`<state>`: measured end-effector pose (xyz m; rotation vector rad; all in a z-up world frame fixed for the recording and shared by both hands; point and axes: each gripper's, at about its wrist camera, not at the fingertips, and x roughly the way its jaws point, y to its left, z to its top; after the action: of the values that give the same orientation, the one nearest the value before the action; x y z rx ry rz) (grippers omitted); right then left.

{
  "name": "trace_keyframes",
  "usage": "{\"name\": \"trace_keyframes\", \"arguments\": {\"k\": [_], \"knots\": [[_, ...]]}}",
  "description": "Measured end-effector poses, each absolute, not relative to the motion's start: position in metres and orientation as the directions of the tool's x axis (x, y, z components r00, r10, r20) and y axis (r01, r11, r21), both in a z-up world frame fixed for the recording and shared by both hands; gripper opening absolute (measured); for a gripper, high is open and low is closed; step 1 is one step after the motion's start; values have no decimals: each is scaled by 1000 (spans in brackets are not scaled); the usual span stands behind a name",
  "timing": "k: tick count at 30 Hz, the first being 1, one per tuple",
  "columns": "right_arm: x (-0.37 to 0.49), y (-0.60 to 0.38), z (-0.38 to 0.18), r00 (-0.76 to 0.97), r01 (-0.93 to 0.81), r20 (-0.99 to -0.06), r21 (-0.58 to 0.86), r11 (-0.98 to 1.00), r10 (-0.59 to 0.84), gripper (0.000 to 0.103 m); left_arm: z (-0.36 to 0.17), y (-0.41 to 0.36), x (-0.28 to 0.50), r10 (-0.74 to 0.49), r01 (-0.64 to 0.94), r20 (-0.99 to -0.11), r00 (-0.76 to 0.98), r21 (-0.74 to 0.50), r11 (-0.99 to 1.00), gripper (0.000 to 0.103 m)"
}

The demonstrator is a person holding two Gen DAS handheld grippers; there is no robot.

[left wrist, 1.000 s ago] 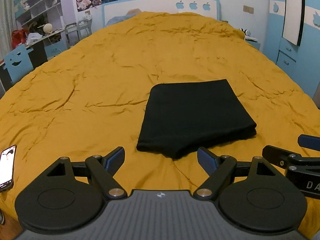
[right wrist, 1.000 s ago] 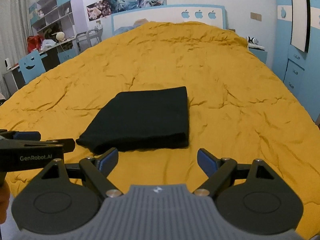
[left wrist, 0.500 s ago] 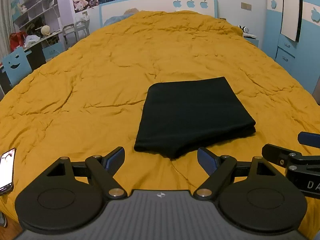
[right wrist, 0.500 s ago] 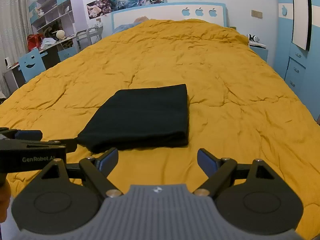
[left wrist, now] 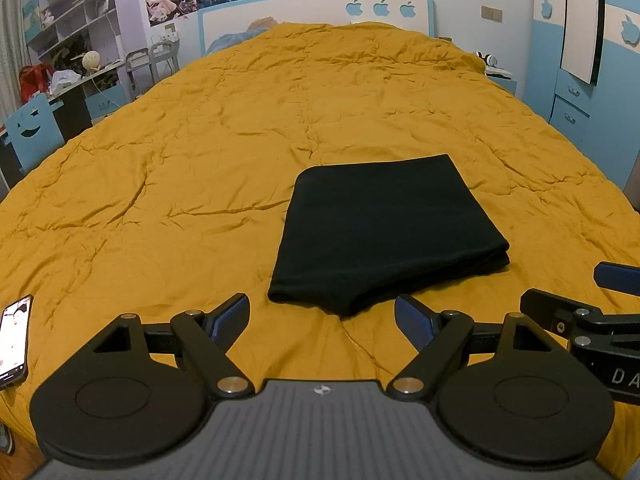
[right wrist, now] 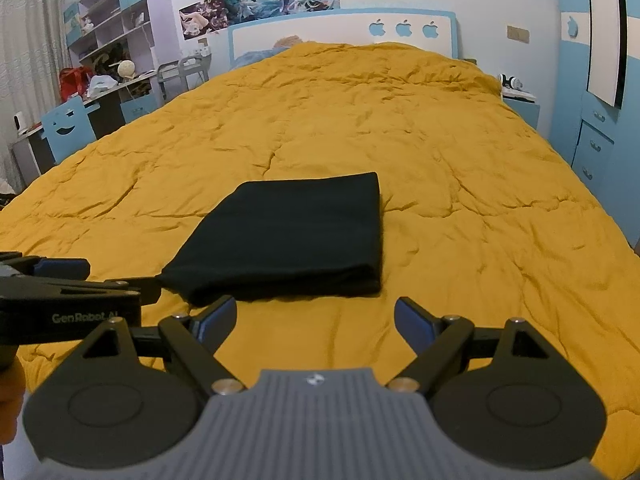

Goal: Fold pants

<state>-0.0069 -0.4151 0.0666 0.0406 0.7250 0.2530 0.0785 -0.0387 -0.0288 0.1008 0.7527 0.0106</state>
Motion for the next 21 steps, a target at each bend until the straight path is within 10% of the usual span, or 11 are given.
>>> {"name": "trace_keyframes", "arguments": {"k": [21], "knots": [[-6,-416,67,714,-218,-655,129,968,248,82,-25,-42,77,46,25,-681,731,94,995,96]]}}
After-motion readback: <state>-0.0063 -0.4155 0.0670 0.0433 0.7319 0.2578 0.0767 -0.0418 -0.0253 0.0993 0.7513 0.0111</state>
